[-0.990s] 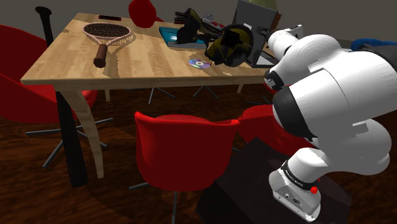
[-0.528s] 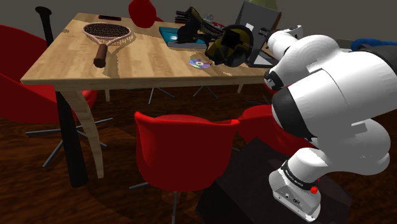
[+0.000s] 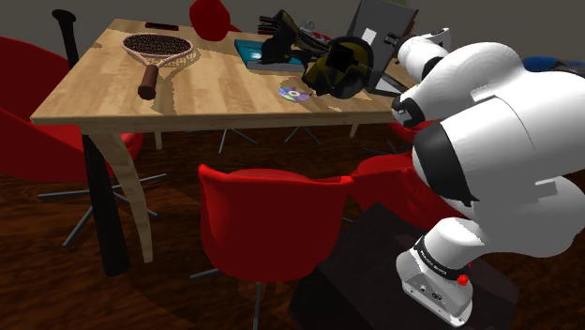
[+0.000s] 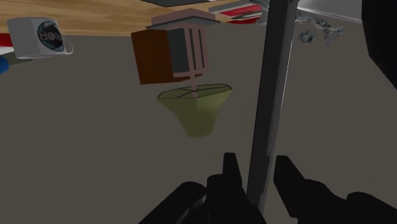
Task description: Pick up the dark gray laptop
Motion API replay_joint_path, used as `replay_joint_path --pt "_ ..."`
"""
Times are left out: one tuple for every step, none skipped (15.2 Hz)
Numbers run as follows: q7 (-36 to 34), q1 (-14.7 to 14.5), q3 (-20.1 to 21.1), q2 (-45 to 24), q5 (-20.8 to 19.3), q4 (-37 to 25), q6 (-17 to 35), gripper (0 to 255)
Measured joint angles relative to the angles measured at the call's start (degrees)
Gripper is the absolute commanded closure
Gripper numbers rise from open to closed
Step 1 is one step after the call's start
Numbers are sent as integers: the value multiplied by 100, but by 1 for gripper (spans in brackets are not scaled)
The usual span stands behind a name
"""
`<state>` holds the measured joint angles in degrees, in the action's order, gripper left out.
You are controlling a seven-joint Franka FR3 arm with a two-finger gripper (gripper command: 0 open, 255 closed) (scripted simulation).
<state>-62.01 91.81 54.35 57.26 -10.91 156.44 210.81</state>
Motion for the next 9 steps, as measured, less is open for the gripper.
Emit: replay_joint_path --pt "22 -58 -83 -24 -47 -35 -63 255" --pt "50 -115 -175 -62 -104 -88 -138 255" --pt "69 -151 -238 -96 -144 -150 -205 255" --pt "97 -232 -344 -124 -202 -194 -290 255" --pt "123 -283 -427 -160 -251 -239 -350 255" --pt "140 -337 -493 -184 -289 -293 -427 255" --pt "161 -385 -563 -211 -328 -336 -486 255" --pt "185 -439 -641 -246 -373 -389 -553 255" --pt "211 -476 -710 -294 -417 -457 -617 255"
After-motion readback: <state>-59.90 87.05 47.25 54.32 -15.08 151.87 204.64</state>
